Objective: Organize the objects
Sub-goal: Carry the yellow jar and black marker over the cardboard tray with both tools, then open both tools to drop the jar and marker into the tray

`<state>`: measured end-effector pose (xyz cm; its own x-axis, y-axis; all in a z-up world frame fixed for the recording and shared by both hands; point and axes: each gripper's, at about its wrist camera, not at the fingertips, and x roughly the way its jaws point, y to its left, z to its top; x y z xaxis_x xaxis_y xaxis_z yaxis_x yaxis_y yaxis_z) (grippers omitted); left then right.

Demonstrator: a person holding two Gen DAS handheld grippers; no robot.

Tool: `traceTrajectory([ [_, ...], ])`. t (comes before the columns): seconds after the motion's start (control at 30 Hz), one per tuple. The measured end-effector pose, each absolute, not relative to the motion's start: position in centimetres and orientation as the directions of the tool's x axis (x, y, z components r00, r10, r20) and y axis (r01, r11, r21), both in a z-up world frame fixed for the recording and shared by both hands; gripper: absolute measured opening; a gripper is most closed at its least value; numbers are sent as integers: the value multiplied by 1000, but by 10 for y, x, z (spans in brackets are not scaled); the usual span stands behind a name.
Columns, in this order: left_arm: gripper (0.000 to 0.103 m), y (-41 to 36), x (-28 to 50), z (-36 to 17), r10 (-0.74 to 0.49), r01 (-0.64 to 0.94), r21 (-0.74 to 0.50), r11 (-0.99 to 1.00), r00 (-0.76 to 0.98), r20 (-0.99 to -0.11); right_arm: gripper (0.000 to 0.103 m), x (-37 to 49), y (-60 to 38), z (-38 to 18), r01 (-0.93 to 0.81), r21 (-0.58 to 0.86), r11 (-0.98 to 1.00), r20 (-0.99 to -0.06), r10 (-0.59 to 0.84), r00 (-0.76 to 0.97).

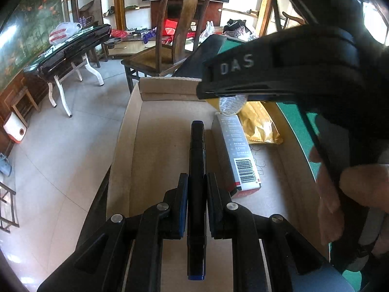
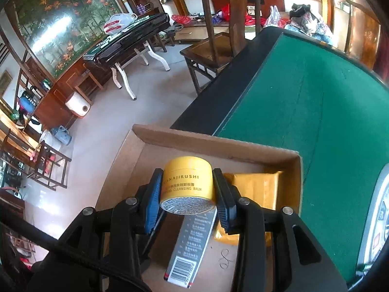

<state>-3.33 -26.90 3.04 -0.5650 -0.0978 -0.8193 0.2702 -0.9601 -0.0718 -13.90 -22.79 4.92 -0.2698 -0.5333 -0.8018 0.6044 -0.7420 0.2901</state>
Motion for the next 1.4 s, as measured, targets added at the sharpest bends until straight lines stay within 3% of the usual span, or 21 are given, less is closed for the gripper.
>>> traceTrajectory([
  [1.1, 12, -258, -39, 23, -114, 289, -46, -956, -513, -851, 38, -155, -248, 30, 643, 215, -735, -839, -476, -263],
  [1.4, 17, -254, -30, 32, -176, 322, -11, -947, -546, -819, 43, -141, -224, 65, 655, 189, -732, -794, -506, -337],
])
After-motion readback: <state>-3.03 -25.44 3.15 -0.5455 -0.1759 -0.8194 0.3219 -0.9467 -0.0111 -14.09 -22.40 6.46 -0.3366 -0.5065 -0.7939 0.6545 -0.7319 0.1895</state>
